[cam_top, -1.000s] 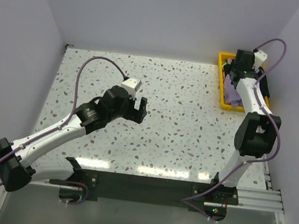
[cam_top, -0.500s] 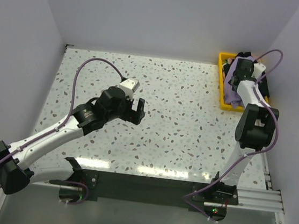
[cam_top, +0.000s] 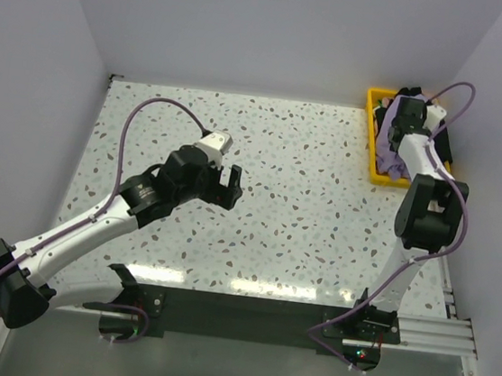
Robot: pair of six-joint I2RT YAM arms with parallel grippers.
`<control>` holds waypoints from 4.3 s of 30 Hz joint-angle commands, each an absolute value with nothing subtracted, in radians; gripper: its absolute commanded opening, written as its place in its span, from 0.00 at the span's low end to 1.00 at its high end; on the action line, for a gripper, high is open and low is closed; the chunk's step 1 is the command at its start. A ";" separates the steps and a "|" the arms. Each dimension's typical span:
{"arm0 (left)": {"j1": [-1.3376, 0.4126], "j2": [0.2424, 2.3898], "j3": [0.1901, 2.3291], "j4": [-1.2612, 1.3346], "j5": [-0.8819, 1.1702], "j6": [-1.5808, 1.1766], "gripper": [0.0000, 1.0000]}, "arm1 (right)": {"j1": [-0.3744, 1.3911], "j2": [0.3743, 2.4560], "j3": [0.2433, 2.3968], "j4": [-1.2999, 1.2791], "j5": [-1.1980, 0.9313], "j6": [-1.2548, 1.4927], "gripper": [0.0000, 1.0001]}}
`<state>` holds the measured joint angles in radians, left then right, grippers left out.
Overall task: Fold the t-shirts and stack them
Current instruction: Grab the tshirt from the pile, then move the tshirt to the center of the board, then flatten the tshirt out
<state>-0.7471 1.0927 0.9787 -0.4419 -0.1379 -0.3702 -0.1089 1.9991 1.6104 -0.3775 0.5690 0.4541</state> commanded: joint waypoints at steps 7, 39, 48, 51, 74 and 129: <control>-0.739 1.077 0.971 -0.413 -0.127 -0.354 1.00 | -0.107 1.726 1.693 -0.373 0.421 0.454 0.00; -0.663 0.940 1.132 -0.453 -0.426 -0.488 1.00 | 0.679 1.732 2.150 -0.472 -0.067 0.436 0.00; -0.660 0.908 1.135 -0.426 -0.463 -0.494 1.00 | 0.712 1.810 2.327 -0.531 -0.038 0.440 0.00; -0.661 0.914 1.121 -0.411 -0.465 -0.488 1.00 | 0.660 1.764 2.222 -0.526 -0.031 0.449 0.00; -0.583 1.133 0.669 -0.059 -0.367 -0.762 0.94 | 0.340 1.344 0.925 -0.322 0.124 0.560 0.71; -0.410 1.189 0.973 -0.325 -0.638 -0.709 0.00 | 0.454 1.241 1.226 -0.590 0.502 0.419 0.00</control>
<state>-0.4206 1.2610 0.9409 -0.2668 -0.5541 -0.7349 0.4644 1.3239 1.1805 -0.5083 0.4309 0.4629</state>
